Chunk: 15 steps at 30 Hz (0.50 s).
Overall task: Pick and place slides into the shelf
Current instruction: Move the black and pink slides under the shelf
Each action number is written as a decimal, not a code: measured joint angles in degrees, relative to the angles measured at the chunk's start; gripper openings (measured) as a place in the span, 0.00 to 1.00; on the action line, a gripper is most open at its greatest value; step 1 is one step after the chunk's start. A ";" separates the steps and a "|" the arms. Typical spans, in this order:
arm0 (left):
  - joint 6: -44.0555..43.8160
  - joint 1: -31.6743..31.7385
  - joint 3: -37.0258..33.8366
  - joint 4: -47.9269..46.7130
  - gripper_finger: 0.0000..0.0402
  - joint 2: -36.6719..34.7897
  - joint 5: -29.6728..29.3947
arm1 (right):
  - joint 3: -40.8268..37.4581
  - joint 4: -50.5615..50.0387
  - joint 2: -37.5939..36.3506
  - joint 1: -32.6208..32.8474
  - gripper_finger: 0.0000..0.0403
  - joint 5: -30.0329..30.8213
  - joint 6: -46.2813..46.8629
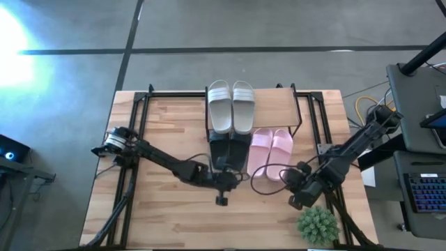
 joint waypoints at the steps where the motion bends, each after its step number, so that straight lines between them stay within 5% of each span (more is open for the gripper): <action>1: -1.89 -0.49 -0.04 -1.56 0.00 -0.10 0.04 | -0.88 1.88 0.00 -0.01 0.02 -0.01 -0.76; 15: -21.11 -8.00 -0.98 -9.84 0.00 -0.38 -3.75 | -11.85 23.25 3.20 -2.13 0.02 1.43 -4.59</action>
